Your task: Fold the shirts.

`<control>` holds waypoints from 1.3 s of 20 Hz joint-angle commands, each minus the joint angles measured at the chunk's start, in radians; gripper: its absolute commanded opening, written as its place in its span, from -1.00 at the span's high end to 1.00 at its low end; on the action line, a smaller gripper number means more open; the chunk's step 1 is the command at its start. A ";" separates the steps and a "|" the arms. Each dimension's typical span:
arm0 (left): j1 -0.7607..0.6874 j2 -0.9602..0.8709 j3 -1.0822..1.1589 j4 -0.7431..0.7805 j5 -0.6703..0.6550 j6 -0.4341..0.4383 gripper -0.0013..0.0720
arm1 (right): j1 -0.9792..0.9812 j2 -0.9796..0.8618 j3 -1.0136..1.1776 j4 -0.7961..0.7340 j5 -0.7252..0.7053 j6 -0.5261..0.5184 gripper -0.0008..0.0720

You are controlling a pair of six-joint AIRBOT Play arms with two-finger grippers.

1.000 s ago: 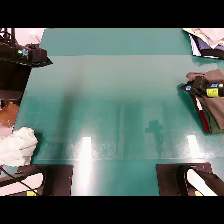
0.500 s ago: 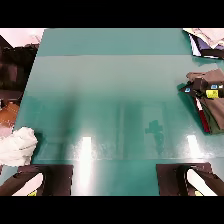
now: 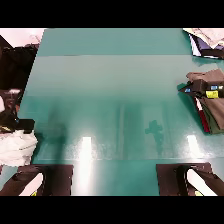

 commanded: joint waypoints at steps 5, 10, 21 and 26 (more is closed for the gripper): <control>0.000 0.004 -0.166 0.061 0.137 -0.114 0.07 | 0.001 0.001 -0.001 0.000 0.000 -0.013 0.93; -0.003 0.005 0.028 0.017 0.078 -0.061 0.89 | 0.001 0.001 -0.001 0.002 -0.007 -0.013 0.93; -0.003 -0.011 0.867 -0.869 0.070 0.253 0.90 | -0.002 0.001 0.000 0.043 -0.032 -0.012 0.93; -0.075 -0.127 0.943 -0.962 0.084 0.315 0.90 | -0.001 0.001 0.002 0.214 -0.105 -0.012 0.93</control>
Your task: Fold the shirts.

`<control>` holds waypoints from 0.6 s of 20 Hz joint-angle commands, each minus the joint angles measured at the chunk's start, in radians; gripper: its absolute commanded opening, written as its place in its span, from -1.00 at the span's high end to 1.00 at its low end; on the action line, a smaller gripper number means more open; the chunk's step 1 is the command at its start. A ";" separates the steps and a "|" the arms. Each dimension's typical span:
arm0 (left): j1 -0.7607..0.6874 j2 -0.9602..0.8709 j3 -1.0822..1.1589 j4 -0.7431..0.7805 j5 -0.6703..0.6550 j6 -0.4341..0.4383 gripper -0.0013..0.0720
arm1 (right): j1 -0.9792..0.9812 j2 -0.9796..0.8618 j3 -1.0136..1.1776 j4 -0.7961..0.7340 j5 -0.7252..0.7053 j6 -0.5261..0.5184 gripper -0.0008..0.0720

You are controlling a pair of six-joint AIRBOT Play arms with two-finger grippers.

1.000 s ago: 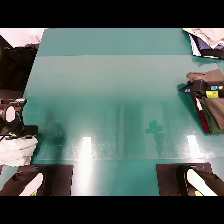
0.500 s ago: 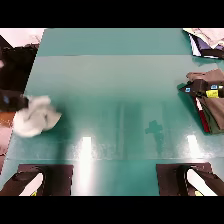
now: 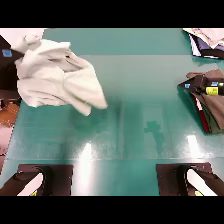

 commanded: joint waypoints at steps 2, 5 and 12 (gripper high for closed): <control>-0.182 -0.140 0.051 -0.074 0.018 0.070 0.90 | 0.000 0.001 0.001 0.135 -0.059 0.000 0.93; -0.361 -0.300 0.051 -0.019 0.005 0.069 0.89 | 0.000 0.001 0.001 0.155 -0.058 0.000 0.93; -0.451 -0.583 0.051 0.143 -0.005 0.113 -0.85 | 0.000 0.001 0.001 0.156 -0.056 0.001 0.93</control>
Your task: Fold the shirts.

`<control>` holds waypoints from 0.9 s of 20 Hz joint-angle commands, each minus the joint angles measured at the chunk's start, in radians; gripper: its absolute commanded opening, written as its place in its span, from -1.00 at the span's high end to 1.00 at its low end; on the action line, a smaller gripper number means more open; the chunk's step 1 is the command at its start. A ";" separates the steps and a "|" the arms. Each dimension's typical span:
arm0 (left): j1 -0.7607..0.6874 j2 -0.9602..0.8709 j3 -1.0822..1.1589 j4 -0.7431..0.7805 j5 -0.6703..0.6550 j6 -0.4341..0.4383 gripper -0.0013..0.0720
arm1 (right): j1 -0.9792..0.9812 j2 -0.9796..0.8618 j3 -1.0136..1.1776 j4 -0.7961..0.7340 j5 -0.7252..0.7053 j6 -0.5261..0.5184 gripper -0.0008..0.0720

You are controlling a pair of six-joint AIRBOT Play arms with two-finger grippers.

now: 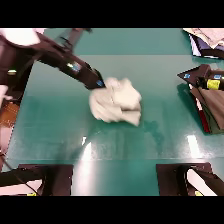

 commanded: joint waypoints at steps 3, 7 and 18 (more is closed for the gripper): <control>0.100 -0.059 -0.018 0.100 -0.095 -0.089 -0.85 | 0.000 0.001 0.001 0.007 -0.002 0.000 0.93; 0.130 0.061 -0.347 0.024 0.011 -0.098 -0.85 | 0.000 0.000 0.000 0.007 -0.004 0.000 0.93; -0.254 0.201 -1.017 -0.380 0.757 -0.098 -0.85 | 0.000 0.000 0.000 0.006 -0.019 0.000 0.93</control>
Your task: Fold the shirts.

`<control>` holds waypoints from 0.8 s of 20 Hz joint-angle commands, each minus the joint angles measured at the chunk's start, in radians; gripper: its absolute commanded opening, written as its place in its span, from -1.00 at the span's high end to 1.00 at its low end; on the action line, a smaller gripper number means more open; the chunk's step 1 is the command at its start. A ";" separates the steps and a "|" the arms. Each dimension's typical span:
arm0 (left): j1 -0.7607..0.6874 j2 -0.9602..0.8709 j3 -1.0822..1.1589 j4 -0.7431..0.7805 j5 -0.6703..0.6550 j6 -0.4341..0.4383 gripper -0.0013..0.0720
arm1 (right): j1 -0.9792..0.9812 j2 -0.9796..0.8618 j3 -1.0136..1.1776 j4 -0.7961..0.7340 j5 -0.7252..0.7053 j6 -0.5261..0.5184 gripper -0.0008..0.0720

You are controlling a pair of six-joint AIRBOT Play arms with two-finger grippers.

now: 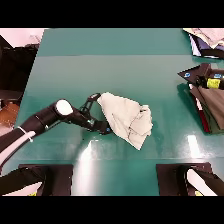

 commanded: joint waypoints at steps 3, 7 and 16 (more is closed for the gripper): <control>-0.169 -0.059 -0.062 -0.175 0.267 0.000 -0.85 | 0.000 0.000 0.001 0.000 -0.003 0.000 0.93; -0.187 -0.126 -0.015 -0.239 0.297 0.040 -0.85 | 0.000 0.000 0.000 -0.004 -0.002 0.000 0.93; -0.172 -0.177 0.019 -0.271 0.238 0.080 0.89 | 0.000 0.000 0.000 -0.008 0.029 0.000 0.93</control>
